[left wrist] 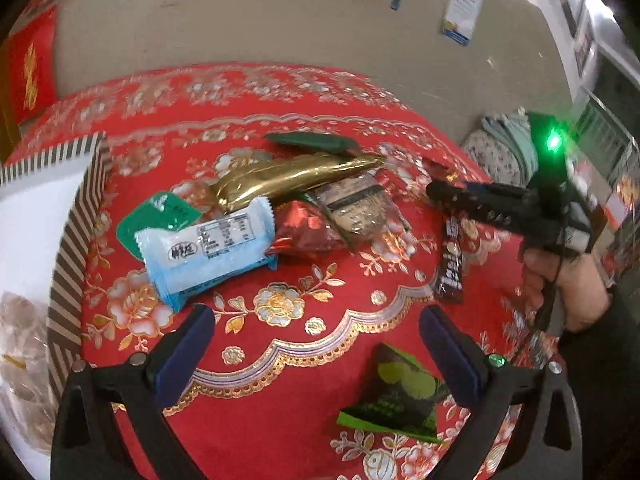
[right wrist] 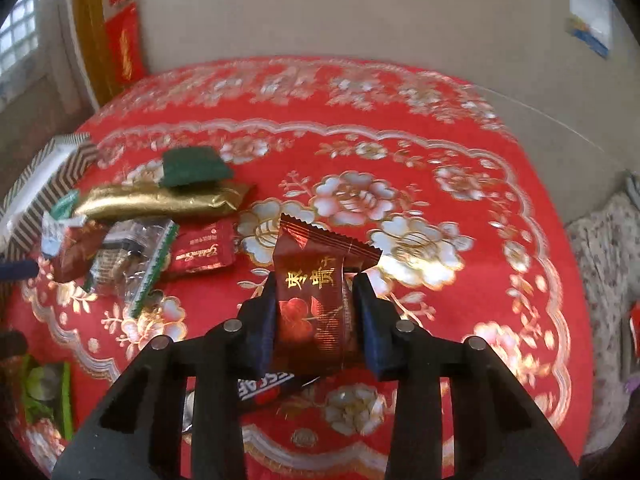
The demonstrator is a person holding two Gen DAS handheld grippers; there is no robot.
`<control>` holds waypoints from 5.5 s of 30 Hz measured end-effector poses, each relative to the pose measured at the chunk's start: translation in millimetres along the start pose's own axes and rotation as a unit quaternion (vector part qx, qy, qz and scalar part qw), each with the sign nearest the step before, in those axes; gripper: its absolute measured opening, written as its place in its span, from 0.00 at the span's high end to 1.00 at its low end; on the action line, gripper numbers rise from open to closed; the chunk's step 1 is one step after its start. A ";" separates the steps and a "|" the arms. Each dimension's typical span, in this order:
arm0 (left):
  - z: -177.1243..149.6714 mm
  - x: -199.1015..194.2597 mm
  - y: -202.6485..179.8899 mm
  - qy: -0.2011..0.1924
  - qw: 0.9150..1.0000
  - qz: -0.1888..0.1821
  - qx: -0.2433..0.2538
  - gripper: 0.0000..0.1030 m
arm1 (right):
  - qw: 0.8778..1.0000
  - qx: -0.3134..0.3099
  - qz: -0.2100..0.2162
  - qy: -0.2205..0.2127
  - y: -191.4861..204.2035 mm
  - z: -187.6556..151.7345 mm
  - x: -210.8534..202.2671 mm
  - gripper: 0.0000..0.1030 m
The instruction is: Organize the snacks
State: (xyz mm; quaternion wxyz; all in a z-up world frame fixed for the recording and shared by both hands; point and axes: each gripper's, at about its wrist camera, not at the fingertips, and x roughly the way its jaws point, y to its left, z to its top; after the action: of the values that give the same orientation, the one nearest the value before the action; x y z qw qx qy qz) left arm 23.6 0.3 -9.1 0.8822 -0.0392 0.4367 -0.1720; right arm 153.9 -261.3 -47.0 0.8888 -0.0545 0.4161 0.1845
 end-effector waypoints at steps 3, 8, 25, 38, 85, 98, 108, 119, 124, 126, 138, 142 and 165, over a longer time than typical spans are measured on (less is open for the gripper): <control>-7.0 -4.3 -21.6 -0.006 0.998 0.008 0.062 0.00 | 0.999 0.042 0.012 -0.028 -2.5 -11.5 -20.0 0.66; -16.4 6.4 -50.1 0.006 0.989 0.044 0.143 0.00 | 0.992 0.093 0.044 -0.072 3.9 -35.0 -54.1 0.66; -30.2 3.2 -59.8 -0.007 0.982 0.011 0.188 0.72 | 0.962 0.169 0.158 -0.143 -0.7 -67.2 -73.3 0.66; -28.6 -12.8 -36.8 -0.011 0.987 -0.014 0.158 0.01 | 0.961 0.163 0.155 -0.158 1.8 -74.0 -81.6 0.66; -24.7 -48.6 -4.0 -0.123 0.977 0.175 0.016 0.55 | 0.962 0.144 0.153 -0.173 9.7 -72.7 -86.8 0.66; -31.1 -44.1 -0.1 -0.125 0.979 0.159 0.005 0.55 | 0.965 0.133 0.142 -0.177 11.4 -70.3 -89.0 0.66; -30.8 -46.2 2.8 -0.131 0.974 0.184 -0.009 0.55 | 0.965 0.132 0.139 -0.177 11.6 -70.4 -87.8 0.66; -29.9 -42.8 4.7 -0.121 0.976 0.181 -0.011 0.54 | 0.965 0.129 0.139 -0.179 11.7 -70.7 -87.7 0.66; -30.2 -41.7 4.6 -0.119 0.976 0.182 -0.011 0.54 | 0.965 0.129 0.139 -0.179 12.0 -70.7 -87.8 0.66; -30.3 -41.4 6.5 -0.117 0.977 0.180 -0.015 0.54 | 0.965 0.129 0.140 -0.179 11.9 -70.5 -87.7 0.66; -29.8 -39.6 9.2 -0.114 0.977 0.178 -0.015 0.54 | 0.965 0.126 0.140 -0.180 12.2 -70.6 -88.6 0.66; -30.2 -39.6 9.7 -0.113 0.977 0.178 -0.016 0.54 | 0.966 0.126 0.138 -0.180 13.1 -71.2 -88.7 0.66; -59.7 -151.6 150.9 -0.139 0.939 0.271 -0.157 0.54 | 0.955 -0.063 0.259 -0.129 238.6 20.8 -66.2 0.66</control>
State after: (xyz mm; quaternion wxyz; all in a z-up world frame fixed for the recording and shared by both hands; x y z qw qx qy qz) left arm -67.4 197.9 35.8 0.9298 -0.0809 0.3252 0.1520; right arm 41.0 -53.8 30.2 0.8511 0.0238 0.2853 0.4400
